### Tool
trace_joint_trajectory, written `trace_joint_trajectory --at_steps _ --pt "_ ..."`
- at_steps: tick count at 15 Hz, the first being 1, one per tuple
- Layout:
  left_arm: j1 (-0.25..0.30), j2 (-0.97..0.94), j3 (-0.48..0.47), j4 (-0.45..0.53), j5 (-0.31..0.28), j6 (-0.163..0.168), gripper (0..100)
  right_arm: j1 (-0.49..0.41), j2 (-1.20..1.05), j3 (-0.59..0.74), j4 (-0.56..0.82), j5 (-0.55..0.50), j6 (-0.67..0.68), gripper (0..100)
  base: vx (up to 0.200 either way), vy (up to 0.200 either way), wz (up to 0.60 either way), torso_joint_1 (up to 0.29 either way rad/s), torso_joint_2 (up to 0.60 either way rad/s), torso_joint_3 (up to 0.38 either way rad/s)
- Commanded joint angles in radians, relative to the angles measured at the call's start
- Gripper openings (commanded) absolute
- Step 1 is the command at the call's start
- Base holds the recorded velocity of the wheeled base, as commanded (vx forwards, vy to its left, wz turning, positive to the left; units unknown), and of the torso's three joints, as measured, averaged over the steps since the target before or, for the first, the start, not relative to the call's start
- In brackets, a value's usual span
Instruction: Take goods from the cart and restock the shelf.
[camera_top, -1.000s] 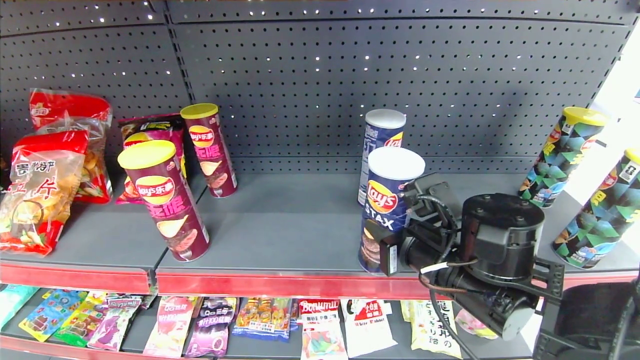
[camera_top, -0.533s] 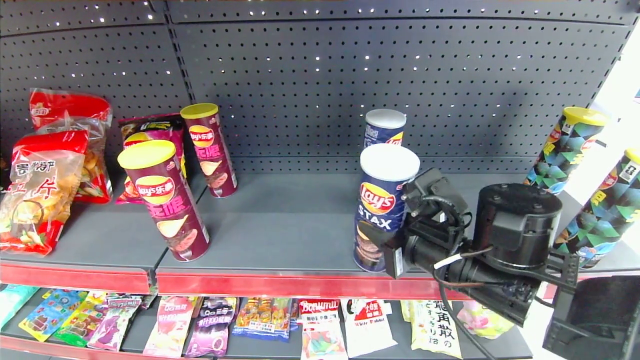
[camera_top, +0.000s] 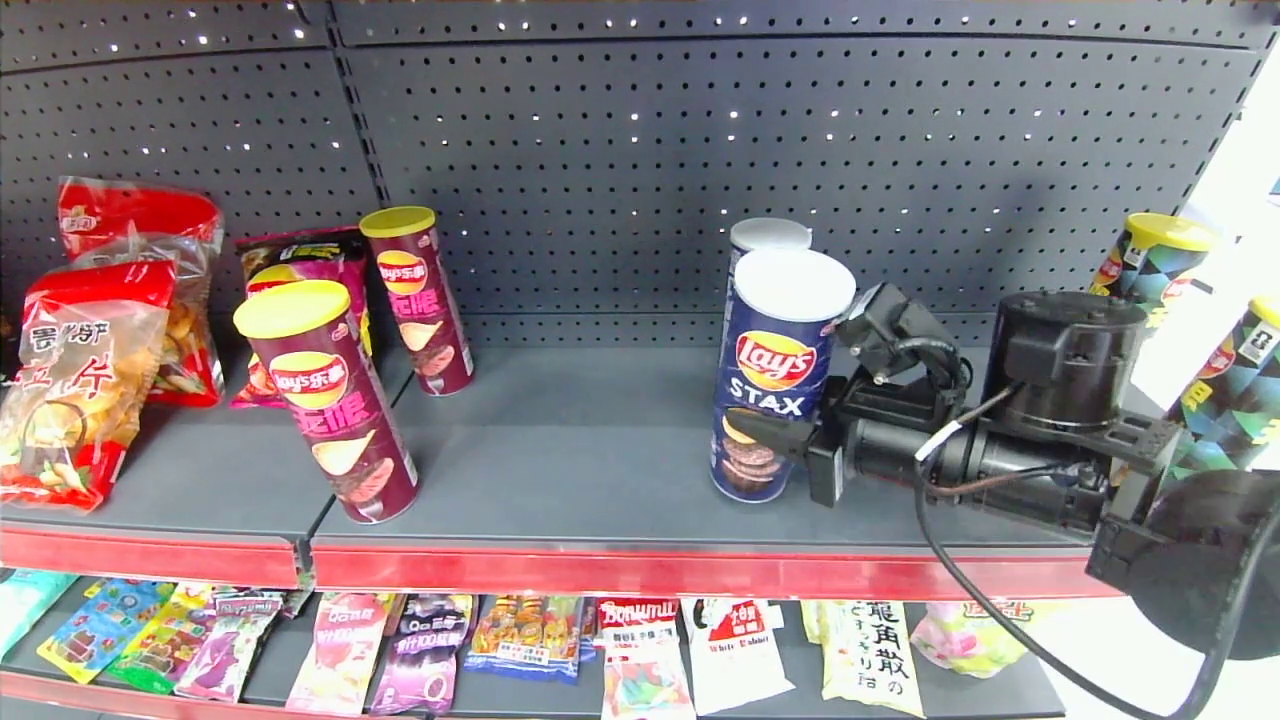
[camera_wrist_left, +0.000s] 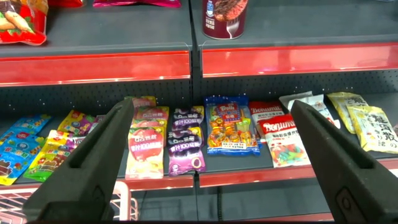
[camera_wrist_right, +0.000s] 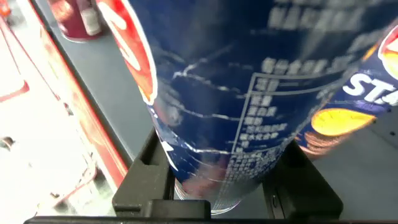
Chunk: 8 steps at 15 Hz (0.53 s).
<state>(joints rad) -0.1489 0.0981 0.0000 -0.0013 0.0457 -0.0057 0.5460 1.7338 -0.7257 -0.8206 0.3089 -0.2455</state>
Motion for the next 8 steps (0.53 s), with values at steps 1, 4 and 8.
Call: trace_joint_trajectory --at_steps 1,4,8 --pt "0.000 0.002 0.000 0.000 0.000 0.000 100 -0.067 0.013 -0.092 0.092 0.084 -0.031 0 0.000 0.000 0.00 0.000 0.00 0.000" --pt "0.000 0.002 0.000 0.000 0.000 0.000 100 -0.120 0.006 -0.176 0.276 0.236 -0.093 0 0.000 0.000 0.00 0.000 0.00 0.000" --pt "0.000 0.002 0.000 0.000 0.000 0.000 100 -0.124 0.013 -0.175 0.291 0.346 -0.116 0 0.000 0.000 0.00 0.000 0.00 0.000"
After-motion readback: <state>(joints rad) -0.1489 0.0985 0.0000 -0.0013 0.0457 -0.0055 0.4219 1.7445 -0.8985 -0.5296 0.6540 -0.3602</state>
